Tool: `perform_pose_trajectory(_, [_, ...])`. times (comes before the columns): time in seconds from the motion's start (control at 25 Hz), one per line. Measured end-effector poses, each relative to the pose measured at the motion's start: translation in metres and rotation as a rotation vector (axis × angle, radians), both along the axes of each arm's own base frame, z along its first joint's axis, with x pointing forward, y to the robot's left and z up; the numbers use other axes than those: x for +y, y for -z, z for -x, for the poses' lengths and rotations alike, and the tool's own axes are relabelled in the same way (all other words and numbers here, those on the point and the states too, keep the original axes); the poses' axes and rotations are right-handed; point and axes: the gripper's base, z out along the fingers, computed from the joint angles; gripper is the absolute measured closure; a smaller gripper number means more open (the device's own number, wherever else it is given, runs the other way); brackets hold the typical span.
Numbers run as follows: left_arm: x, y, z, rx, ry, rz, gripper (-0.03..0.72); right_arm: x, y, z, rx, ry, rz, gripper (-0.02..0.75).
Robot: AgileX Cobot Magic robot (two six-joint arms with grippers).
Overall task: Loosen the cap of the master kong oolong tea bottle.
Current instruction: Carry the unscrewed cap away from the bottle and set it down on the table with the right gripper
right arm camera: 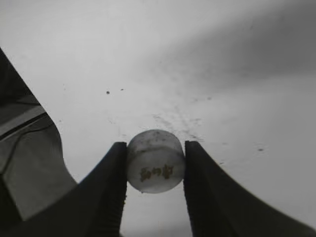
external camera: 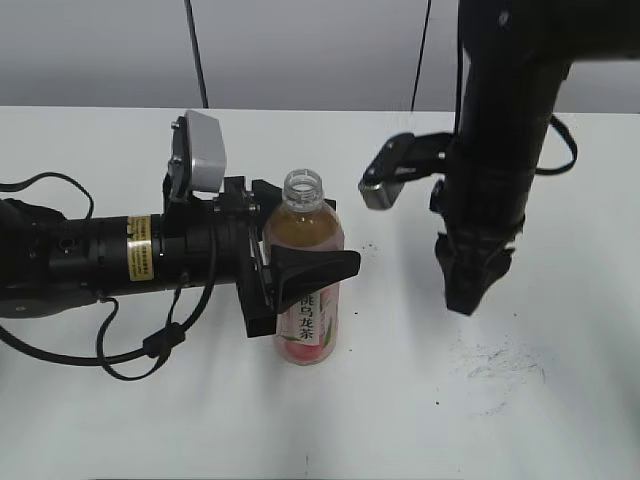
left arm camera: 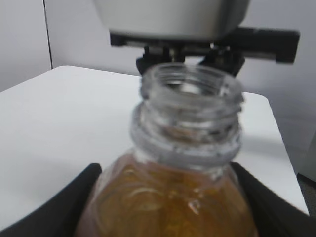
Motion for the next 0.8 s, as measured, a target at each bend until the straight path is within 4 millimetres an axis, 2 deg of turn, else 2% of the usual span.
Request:
perform_pose_trajectory(0.2, [0.0,0.0,0.0,0.0,0.001,0.0,0.242,-0.007,0.056,0.008,0.106,0.218,0.124,0.468])
perform_pose_trajectory(0.36, [0.0,0.0,0.0,0.0,0.001,0.0,0.242,-0.009,0.082,0.009,0.07,0.303,0.133,0.468])
perform_pose_trajectory(0.64, [0.0,0.0,0.0,-0.001,0.004,-0.001,0.242,-0.007,0.089,0.001,-0.033,0.438,0.099,0.442])
perform_pose_trajectory(0.8, [0.0,0.0,0.0,-0.001,0.005,-0.001,0.242,-0.008,0.089,0.001,-0.031,0.462,0.107,0.292])
